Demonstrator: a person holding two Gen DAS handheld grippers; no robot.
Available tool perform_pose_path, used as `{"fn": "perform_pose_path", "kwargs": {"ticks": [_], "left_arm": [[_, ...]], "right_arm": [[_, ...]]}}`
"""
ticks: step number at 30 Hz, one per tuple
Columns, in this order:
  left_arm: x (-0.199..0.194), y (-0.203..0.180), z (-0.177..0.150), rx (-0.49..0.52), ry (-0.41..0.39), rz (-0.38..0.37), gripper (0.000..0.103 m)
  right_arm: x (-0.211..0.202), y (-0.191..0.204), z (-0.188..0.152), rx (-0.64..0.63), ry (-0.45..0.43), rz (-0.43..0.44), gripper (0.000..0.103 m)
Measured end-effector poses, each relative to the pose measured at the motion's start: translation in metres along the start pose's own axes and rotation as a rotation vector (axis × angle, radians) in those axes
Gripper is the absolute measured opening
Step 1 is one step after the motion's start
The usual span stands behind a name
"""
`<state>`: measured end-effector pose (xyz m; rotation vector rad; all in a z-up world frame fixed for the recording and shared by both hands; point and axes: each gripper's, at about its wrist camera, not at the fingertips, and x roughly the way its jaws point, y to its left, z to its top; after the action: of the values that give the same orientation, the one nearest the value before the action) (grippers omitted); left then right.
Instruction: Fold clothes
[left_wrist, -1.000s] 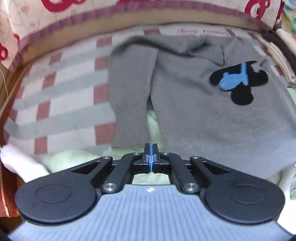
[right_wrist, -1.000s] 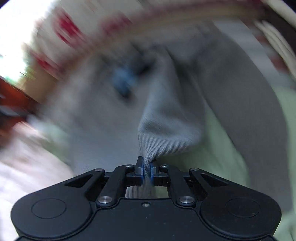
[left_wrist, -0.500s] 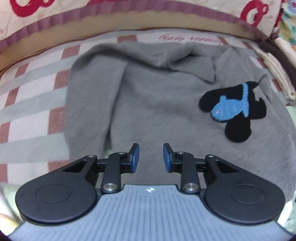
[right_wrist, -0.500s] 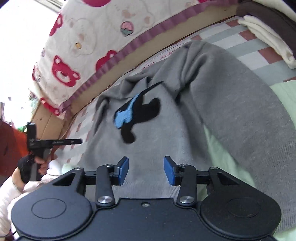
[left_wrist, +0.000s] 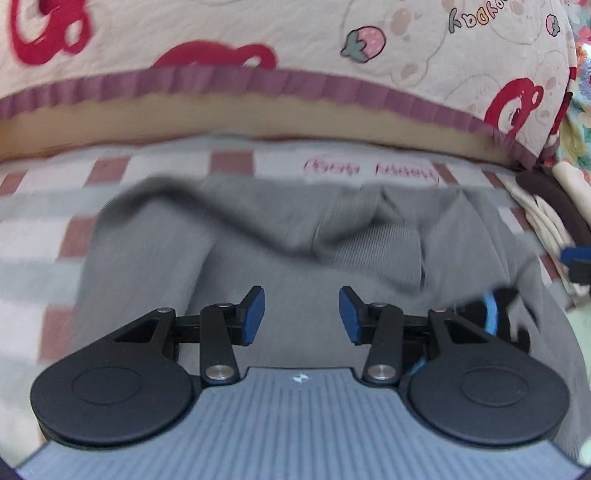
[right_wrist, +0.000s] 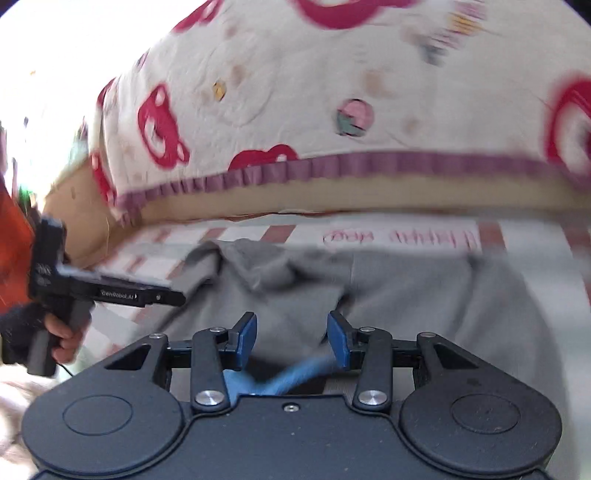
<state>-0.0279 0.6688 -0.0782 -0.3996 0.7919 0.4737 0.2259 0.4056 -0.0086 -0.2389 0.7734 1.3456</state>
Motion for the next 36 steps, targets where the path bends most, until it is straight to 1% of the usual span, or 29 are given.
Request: {"fn": "perform_pose_path", "kwargs": {"ticks": [1,3,6,8,9,10,11,13,14,15,16,17,19,21,23,25,27,29,30,32,33,34,35,36], "left_arm": [[0.015,-0.006,0.008,0.032,0.006,0.003,0.046],[0.039,-0.018,0.017,0.086,-0.016,0.016,0.047],[0.069,-0.034,0.025,0.156,-0.066,0.039,0.047],[0.080,-0.042,0.024,0.189,-0.080,0.056,0.047],[0.084,-0.045,0.024,0.212,-0.094,0.053,0.049],[0.088,-0.047,0.025,0.238,-0.102,0.050,0.050],[0.092,-0.050,0.026,0.267,-0.102,0.051,0.052],[0.097,-0.055,0.027,0.312,-0.101,0.050,0.053],[0.099,-0.056,0.027,0.329,-0.098,0.044,0.054],[0.101,-0.056,0.026,0.333,-0.091,0.040,0.054],[0.102,-0.054,0.026,0.327,-0.080,0.037,0.054],[0.103,-0.053,0.026,0.321,-0.069,0.034,0.054],[0.104,-0.050,0.026,0.311,-0.057,0.026,0.054],[0.103,-0.048,0.025,0.312,-0.066,0.028,0.054],[0.101,-0.049,0.024,0.326,-0.084,0.041,0.054],[0.097,-0.051,0.023,0.350,-0.114,0.045,0.057],[0.094,-0.057,0.022,0.390,-0.140,0.039,0.064],[0.095,-0.063,0.023,0.416,-0.153,0.041,0.065],[0.098,-0.064,0.024,0.403,-0.149,0.041,0.065],[0.105,-0.062,0.028,0.346,-0.132,0.029,0.065],[0.109,-0.061,0.030,0.318,-0.123,0.023,0.060],[0.111,-0.058,0.031,0.285,-0.116,0.013,0.048],[0.111,-0.052,0.032,0.247,-0.112,0.001,0.012],[0.110,-0.046,0.034,0.210,-0.108,-0.012,0.012]], "right_arm": [[0.021,-0.007,0.013,-0.029,0.038,-0.033,0.047],[0.059,-0.024,0.034,-0.017,0.094,-0.114,0.047],[0.112,-0.054,0.049,0.157,0.182,-0.103,0.047],[0.138,-0.062,0.047,0.227,0.217,-0.125,0.049],[0.151,-0.066,0.046,0.262,0.235,-0.136,0.054],[0.164,-0.068,0.045,0.286,0.249,-0.151,0.062],[0.175,-0.065,0.042,0.279,0.253,-0.181,0.064],[0.193,-0.063,0.039,0.247,0.250,-0.227,0.066],[0.202,-0.061,0.039,0.222,0.246,-0.248,0.065],[0.208,-0.060,0.037,0.198,0.232,-0.272,0.051],[0.205,-0.059,0.033,0.191,0.193,-0.299,0.003],[0.197,-0.063,0.028,0.244,0.153,-0.305,0.006],[0.163,-0.072,0.009,0.445,0.023,-0.267,0.006],[0.134,-0.074,-0.011,0.552,-0.049,-0.236,0.006],[0.109,-0.075,-0.031,0.635,-0.097,-0.186,0.006],[0.087,-0.081,-0.051,0.763,-0.149,-0.091,0.006],[0.067,-0.094,-0.064,0.877,-0.198,-0.006,0.006],[0.053,-0.099,-0.078,0.963,-0.231,0.066,0.006],[0.048,-0.101,-0.084,0.997,-0.240,0.102,0.006],[0.042,-0.102,-0.096,1.074,-0.250,0.142,0.006],[0.042,-0.103,-0.103,1.113,-0.255,0.180,0.007],[0.043,-0.106,-0.110,1.153,-0.258,0.221,0.007],[0.044,-0.109,-0.116,1.182,-0.249,0.248,0.007],[0.042,-0.109,-0.117,1.171,-0.224,0.202,0.007]]}}
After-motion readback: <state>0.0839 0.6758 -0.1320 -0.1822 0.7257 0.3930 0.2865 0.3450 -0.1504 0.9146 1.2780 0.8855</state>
